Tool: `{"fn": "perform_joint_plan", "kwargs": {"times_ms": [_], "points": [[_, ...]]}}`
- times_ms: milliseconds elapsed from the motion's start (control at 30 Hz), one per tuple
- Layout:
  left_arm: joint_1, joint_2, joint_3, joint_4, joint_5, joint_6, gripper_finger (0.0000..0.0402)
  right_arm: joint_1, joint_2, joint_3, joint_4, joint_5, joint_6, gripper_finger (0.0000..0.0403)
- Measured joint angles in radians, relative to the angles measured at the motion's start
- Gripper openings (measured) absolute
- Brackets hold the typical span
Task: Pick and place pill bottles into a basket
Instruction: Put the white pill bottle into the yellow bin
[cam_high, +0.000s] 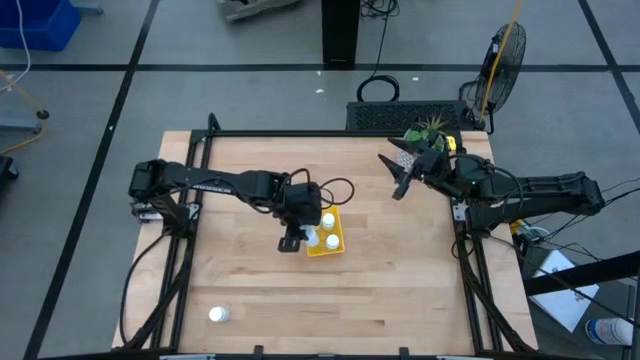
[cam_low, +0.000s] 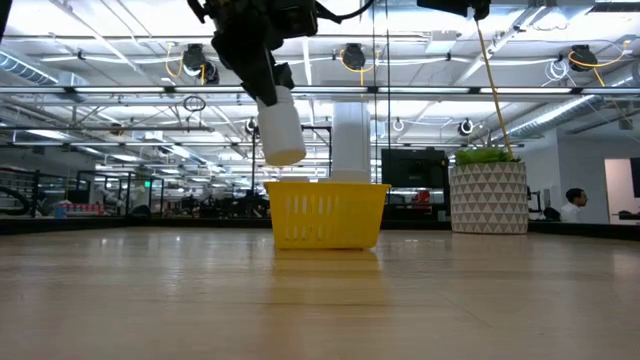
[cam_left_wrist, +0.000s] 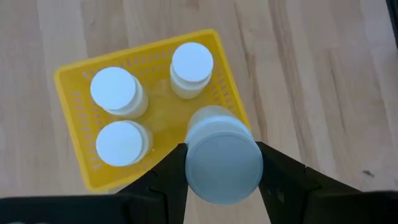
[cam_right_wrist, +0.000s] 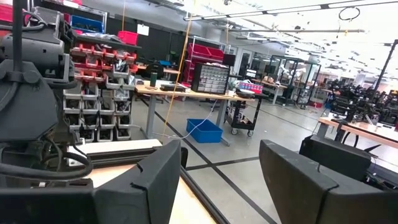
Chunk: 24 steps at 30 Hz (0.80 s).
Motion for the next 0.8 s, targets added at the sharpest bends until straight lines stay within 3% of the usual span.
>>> {"fn": "perform_joint_plan", "kwargs": {"times_ms": [467,800], "points": [[0.044,0.002,0.0,0.046,0.023,0.028,0.0165,0.0,0.0,0.0,-0.001,0.0,0.0,0.021],[0.054,0.084,0.0,0.007,0.016,0.039,0.0165,0.0,0.0,0.0,-0.01,-0.003,0.001,0.021]]}}
